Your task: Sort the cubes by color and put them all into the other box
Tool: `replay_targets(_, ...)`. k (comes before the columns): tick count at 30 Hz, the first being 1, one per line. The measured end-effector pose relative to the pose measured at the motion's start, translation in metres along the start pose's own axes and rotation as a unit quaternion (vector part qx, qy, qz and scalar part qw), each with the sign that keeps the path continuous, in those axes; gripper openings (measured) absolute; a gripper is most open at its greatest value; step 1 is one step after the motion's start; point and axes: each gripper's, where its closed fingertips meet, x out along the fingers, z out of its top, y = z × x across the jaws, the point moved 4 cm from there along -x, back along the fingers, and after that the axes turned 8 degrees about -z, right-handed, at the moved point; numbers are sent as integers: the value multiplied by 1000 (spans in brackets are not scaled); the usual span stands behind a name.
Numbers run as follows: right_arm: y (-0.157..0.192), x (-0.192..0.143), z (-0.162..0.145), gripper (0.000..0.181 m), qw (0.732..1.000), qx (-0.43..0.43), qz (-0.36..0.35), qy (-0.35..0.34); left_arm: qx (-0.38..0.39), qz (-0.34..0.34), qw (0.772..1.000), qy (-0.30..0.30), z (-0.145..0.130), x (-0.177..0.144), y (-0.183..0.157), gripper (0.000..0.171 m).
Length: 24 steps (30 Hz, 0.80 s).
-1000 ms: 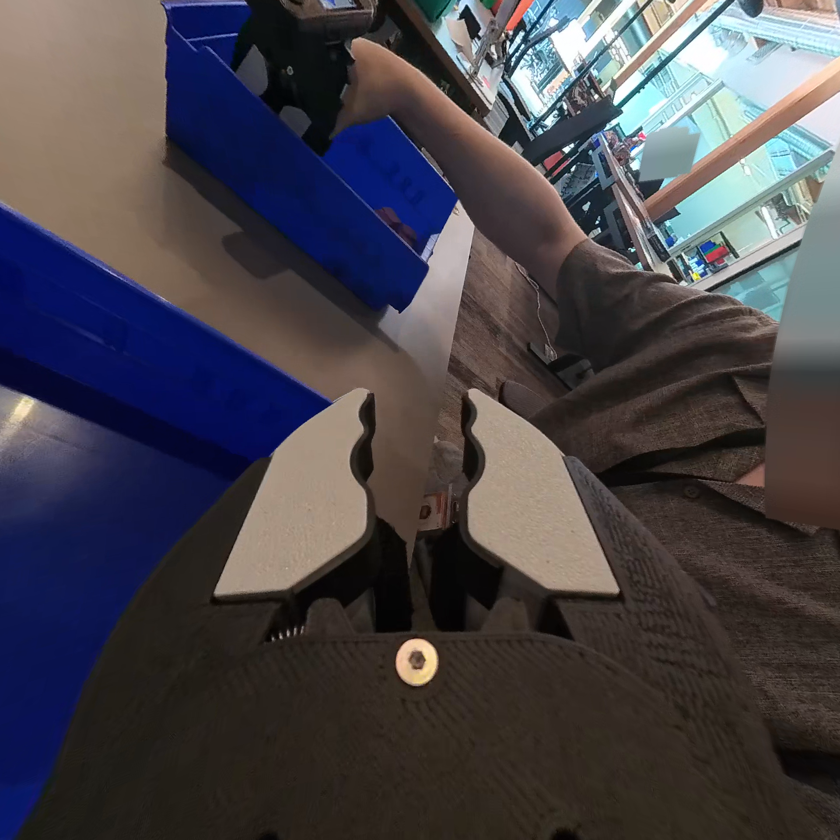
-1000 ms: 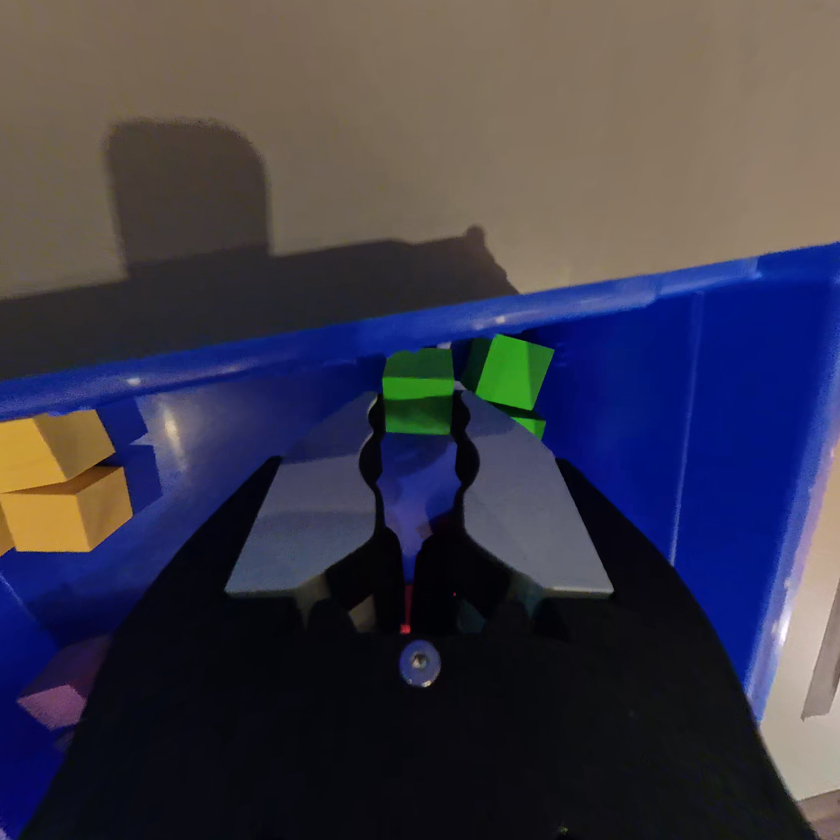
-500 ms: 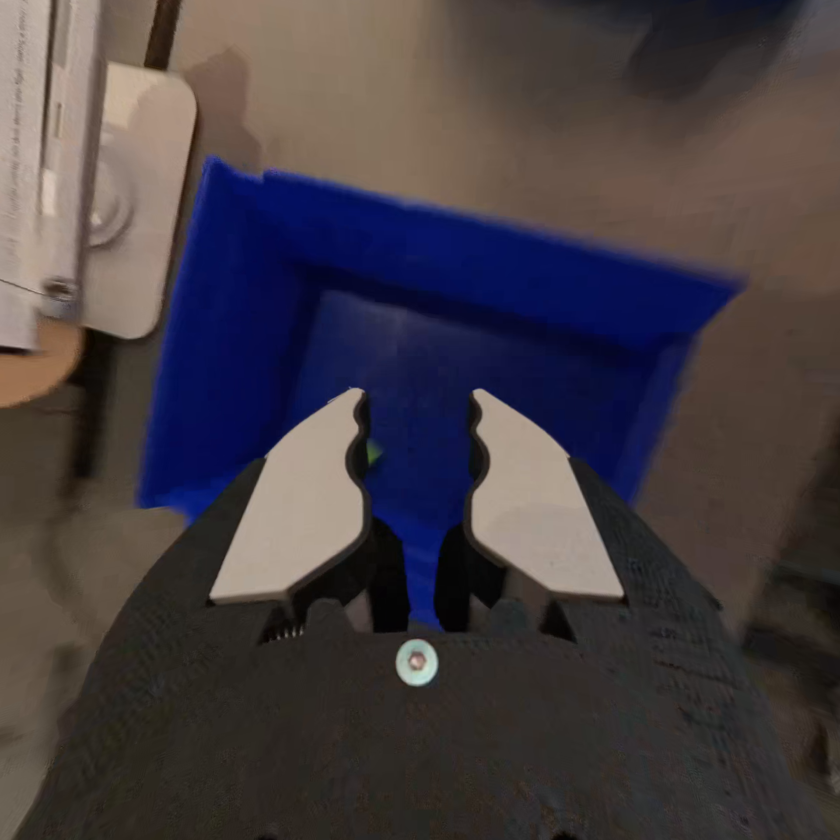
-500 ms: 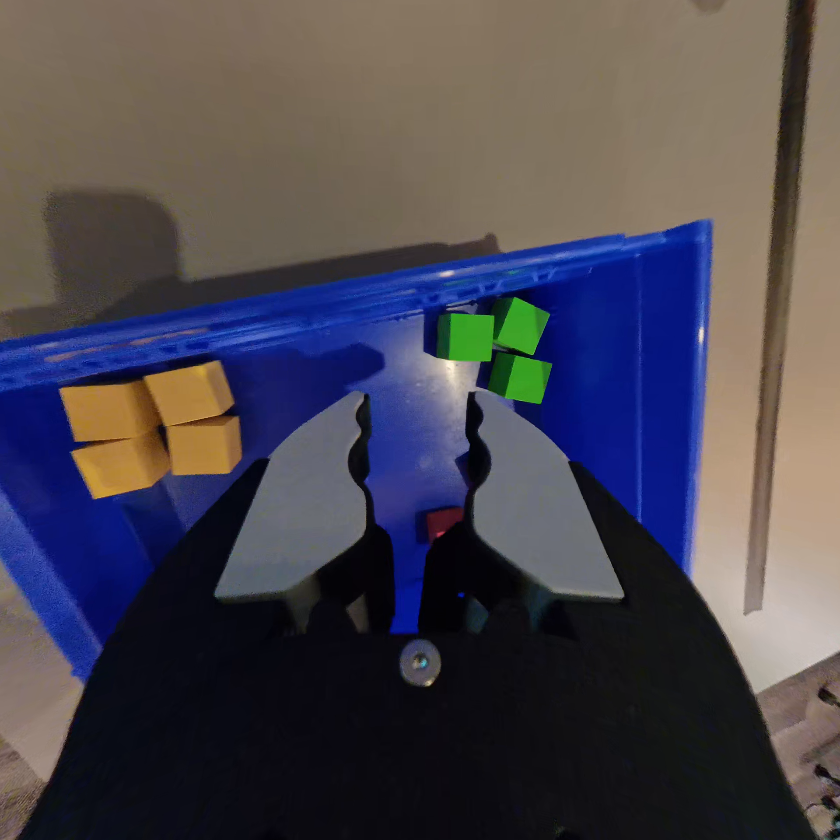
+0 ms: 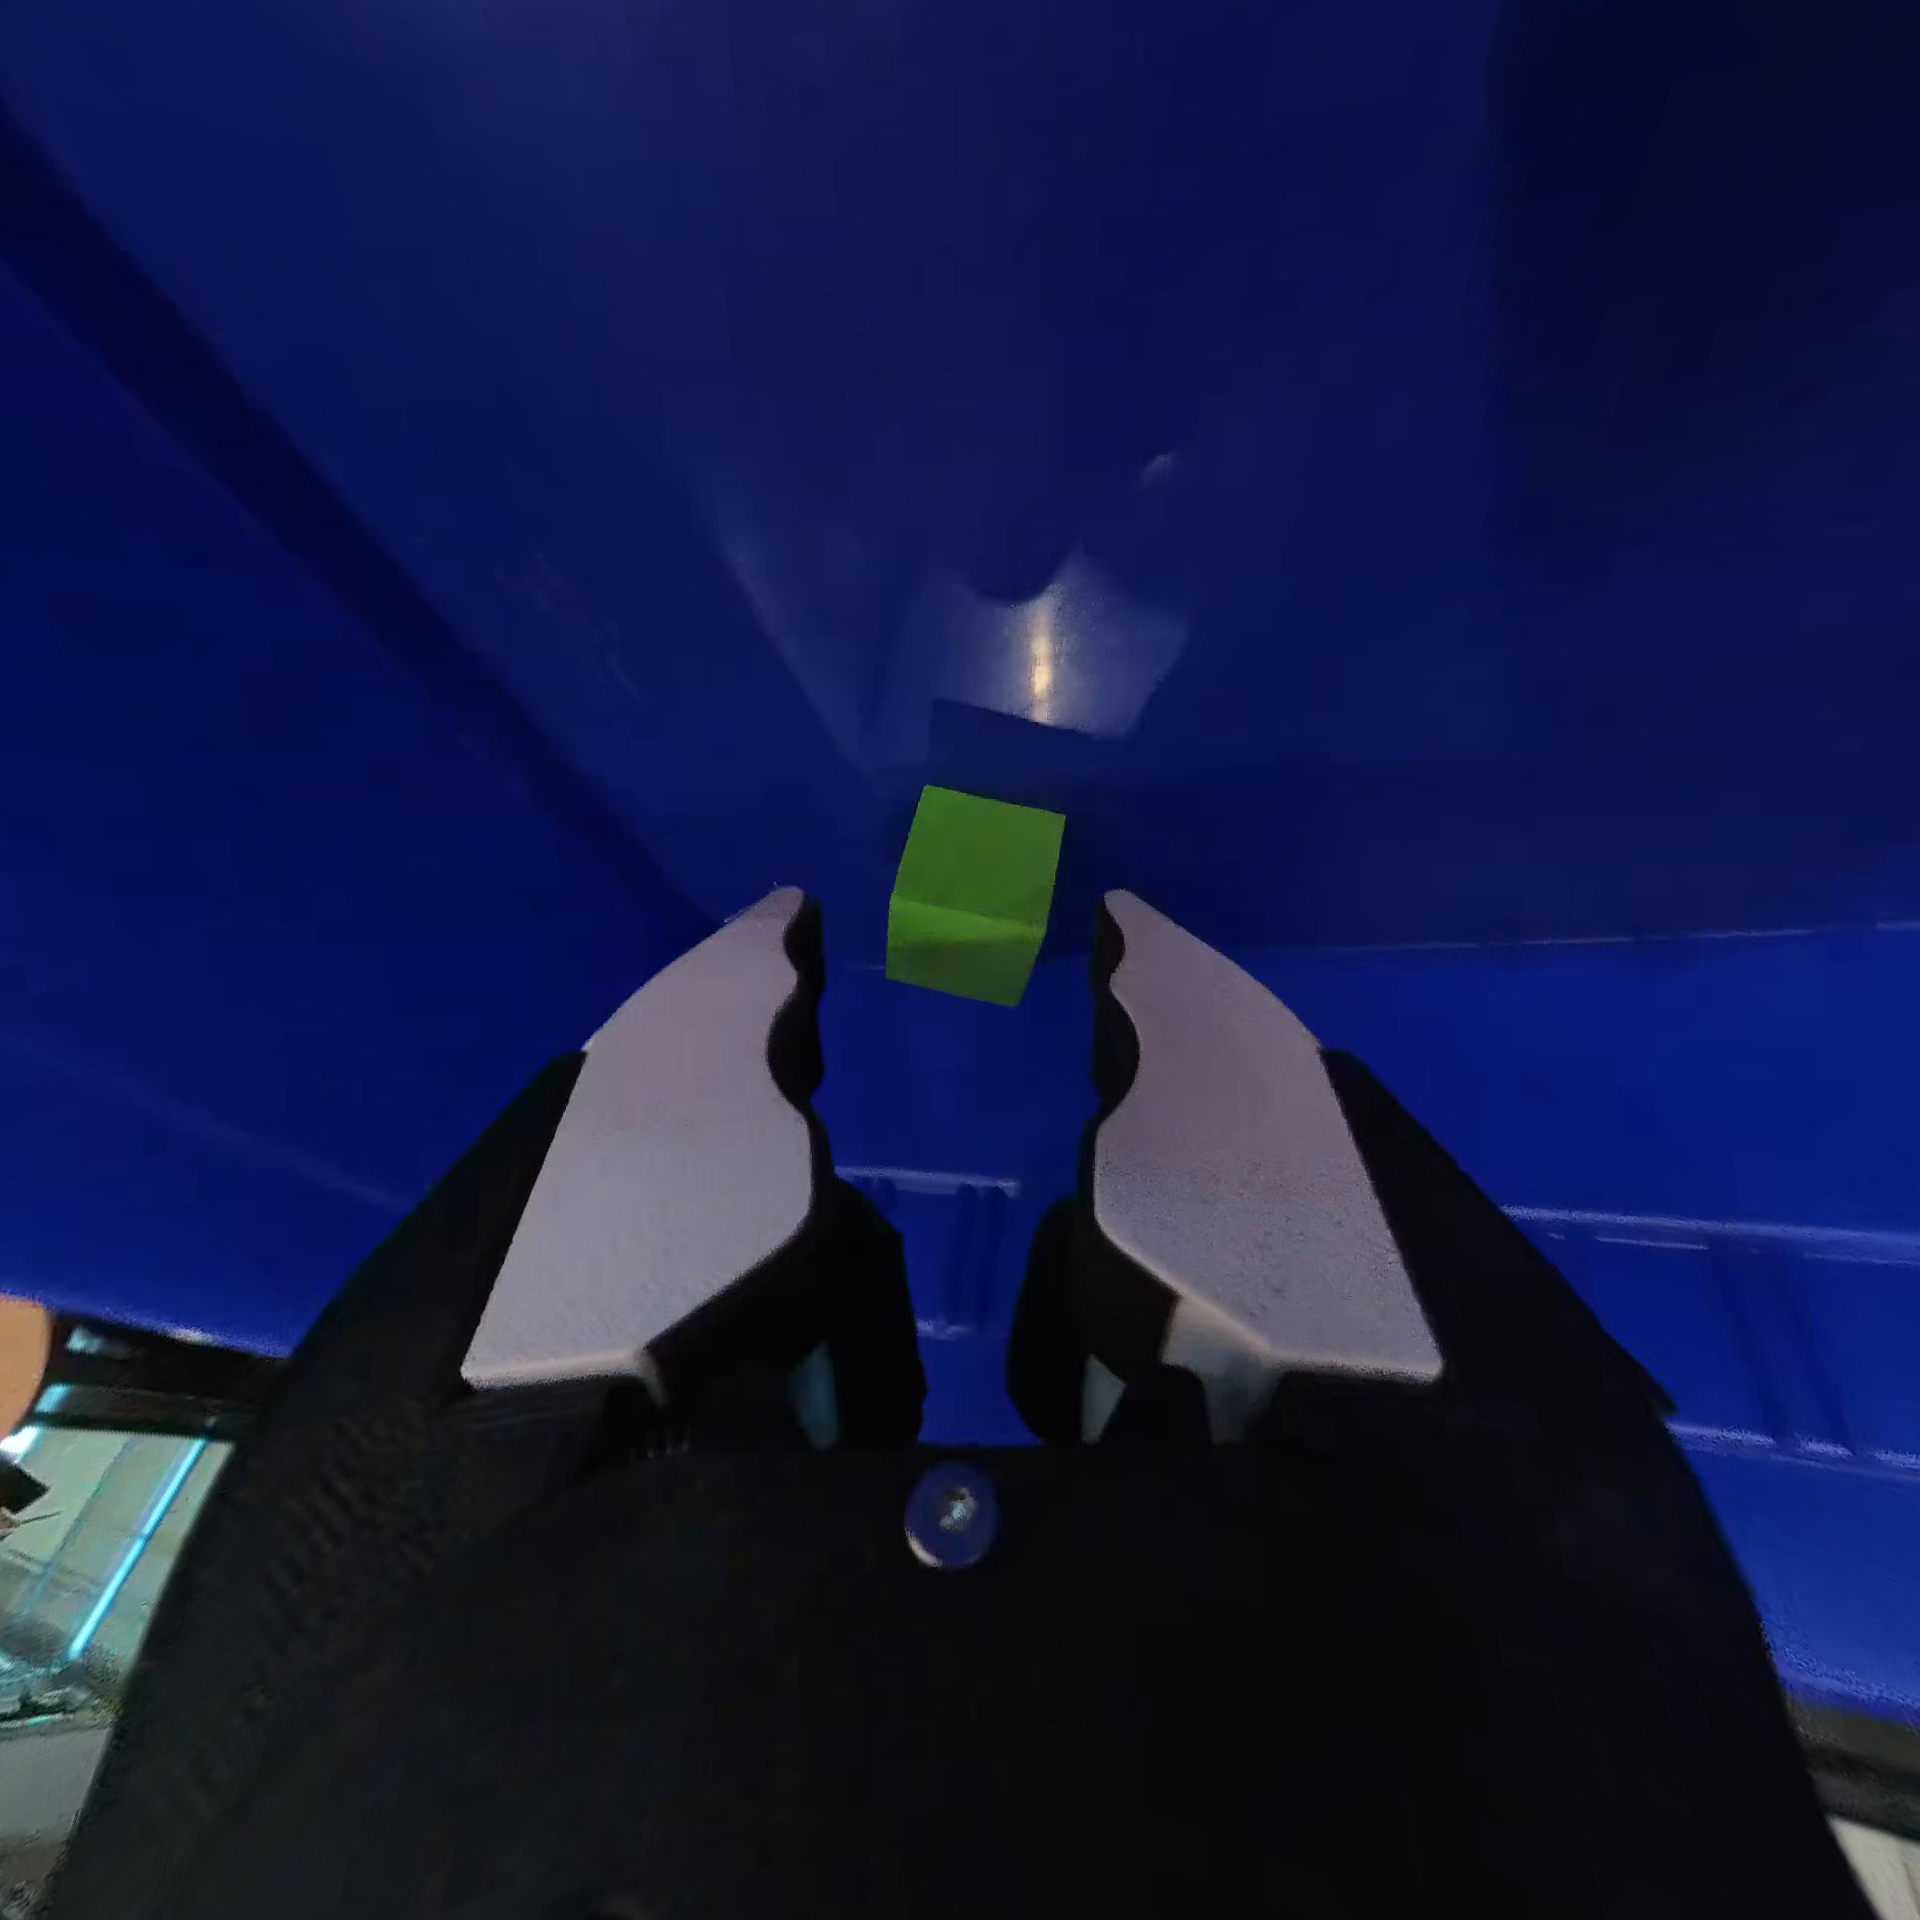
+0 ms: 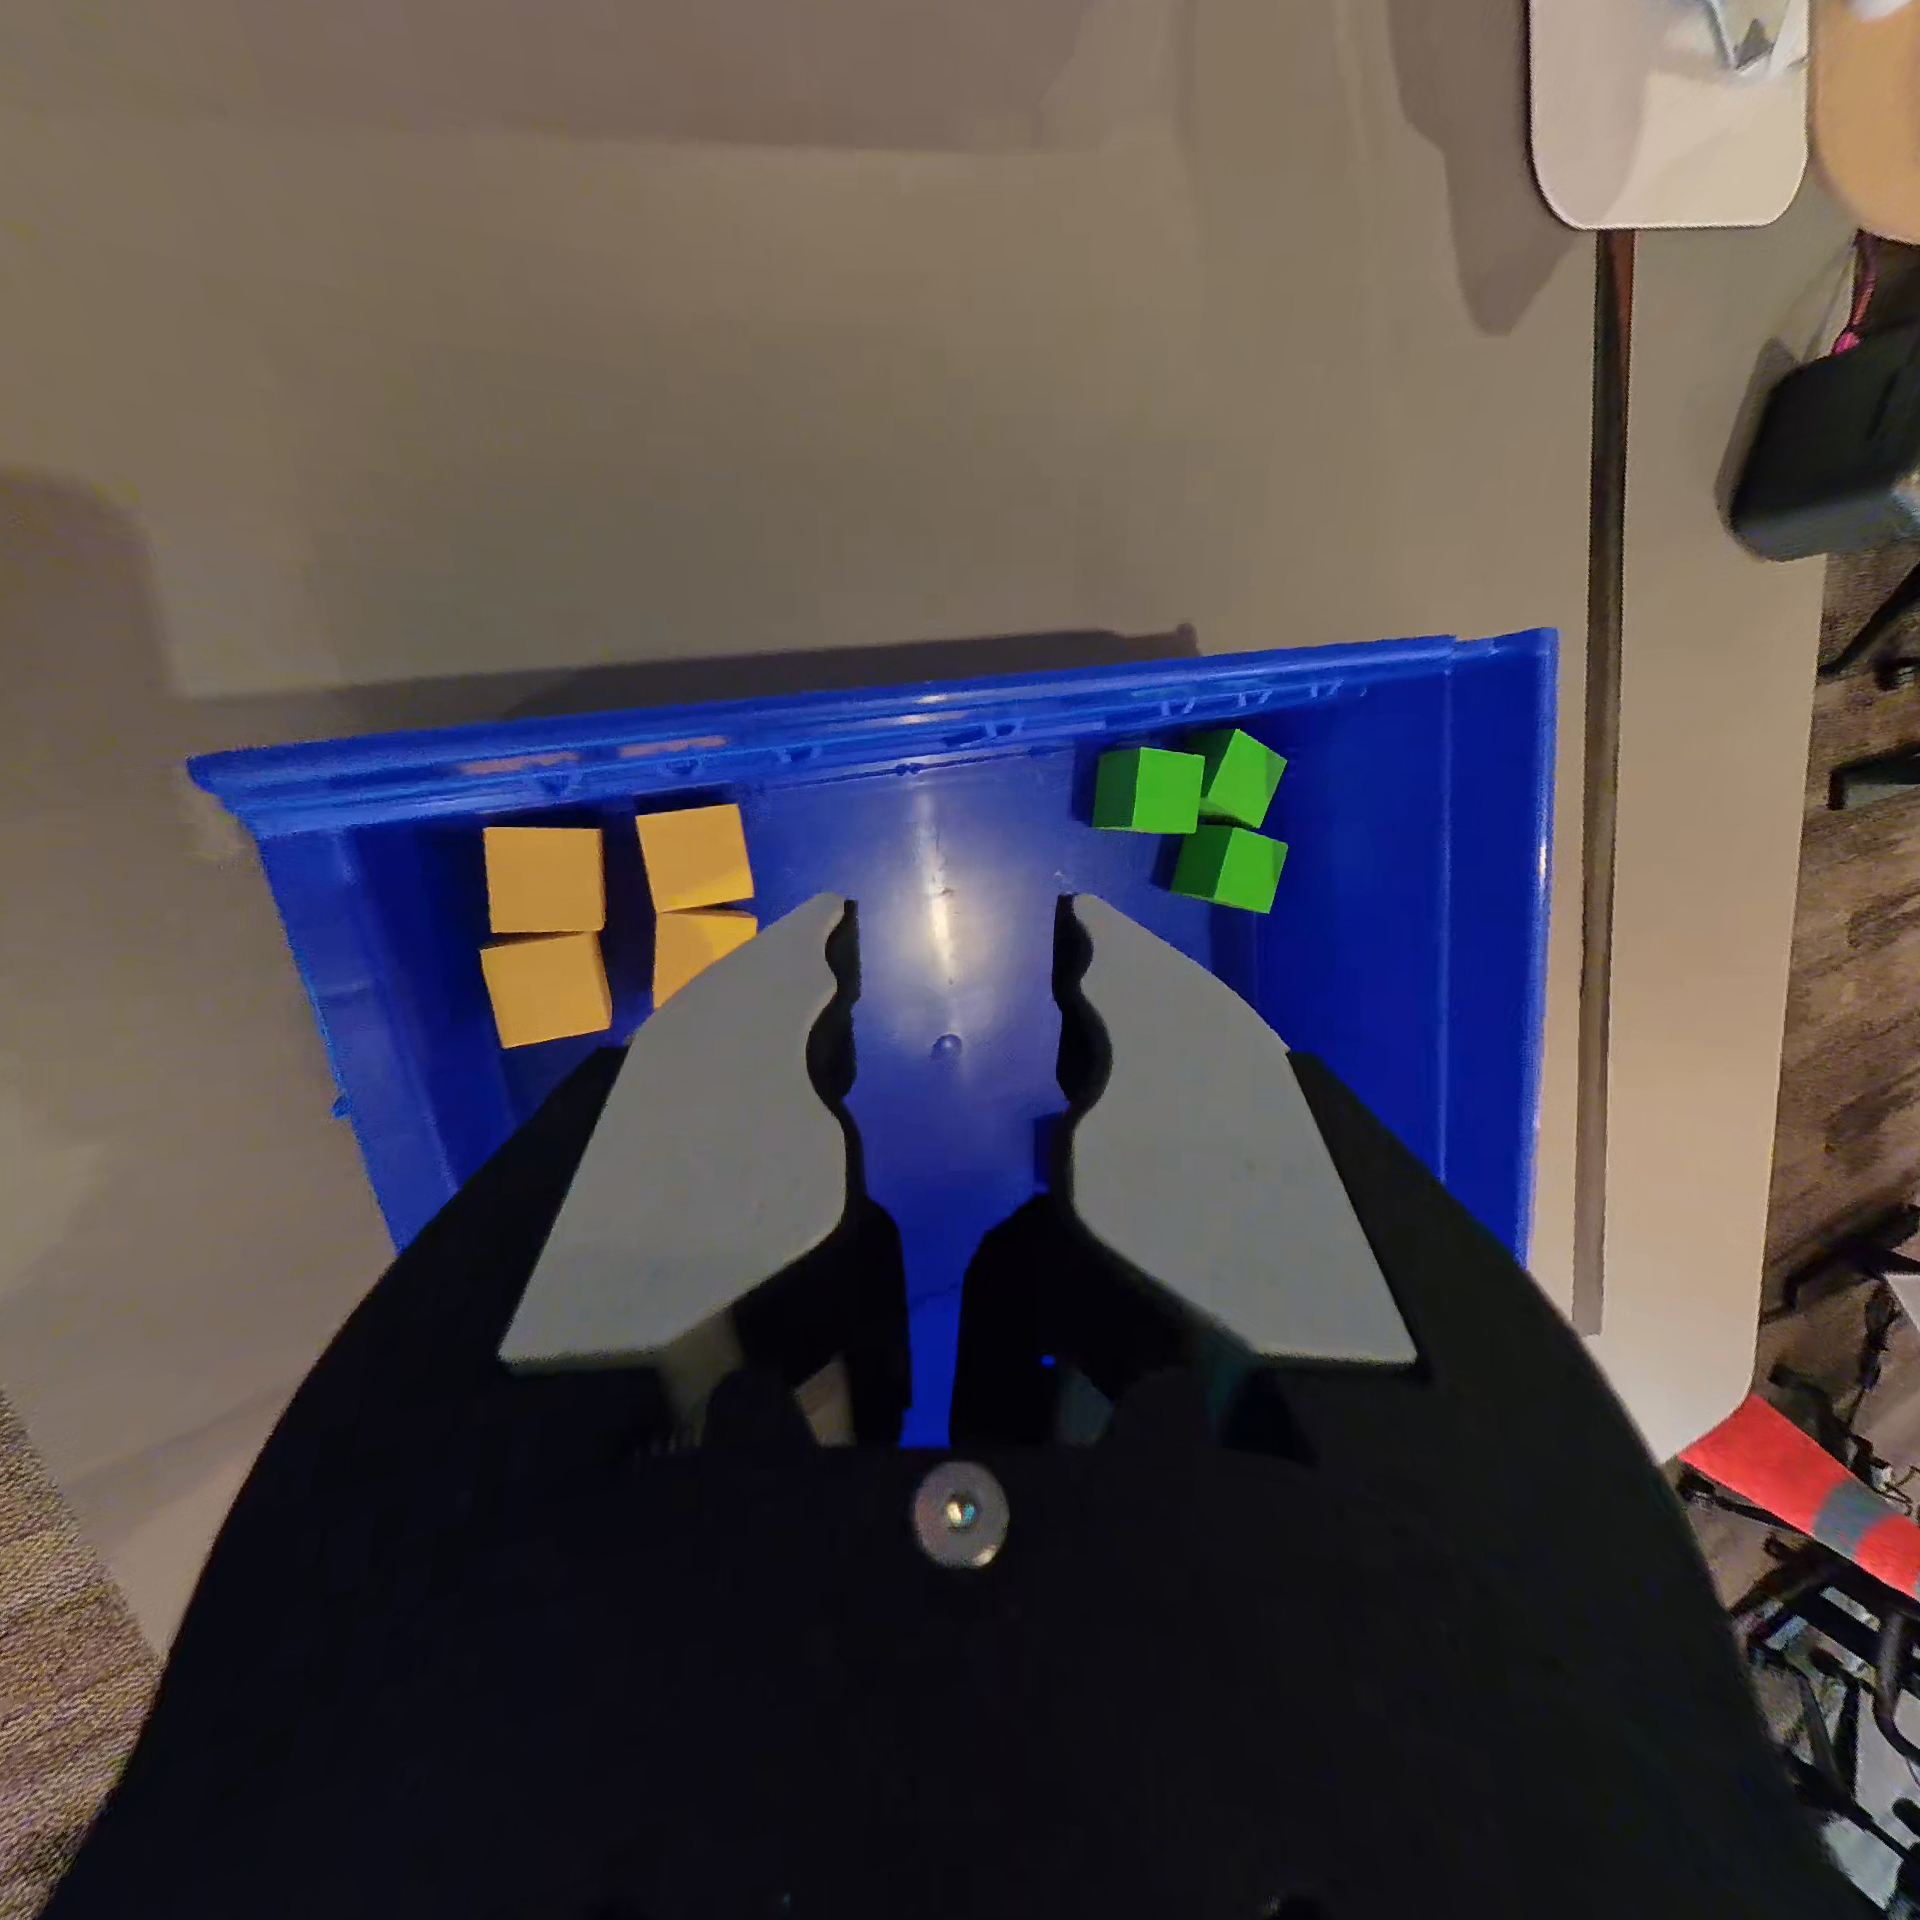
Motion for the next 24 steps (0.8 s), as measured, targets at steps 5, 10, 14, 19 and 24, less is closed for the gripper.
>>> replay_targets(5,4,-9,6,33,1000,0,-8,-10,-3,-2,999,37,-5,7,3,31)
replay_targets(10,11,-23,30,31,993,17,-52,-102,-153,-43,969,-190,4,-34,1,30)
replay_targets(14,26,-48,87,39,955,8,-135,-265,-181,-242,760,-575,36,-139,-33,30)
replay_targets(19,61,-72,172,51,915,-57,-170,-361,-130,-450,555,-688,58,-216,-79,29)
replay_targets(24,86,-83,226,54,900,-89,-144,-403,-81,-508,529,-675,85,-240,-114,30)
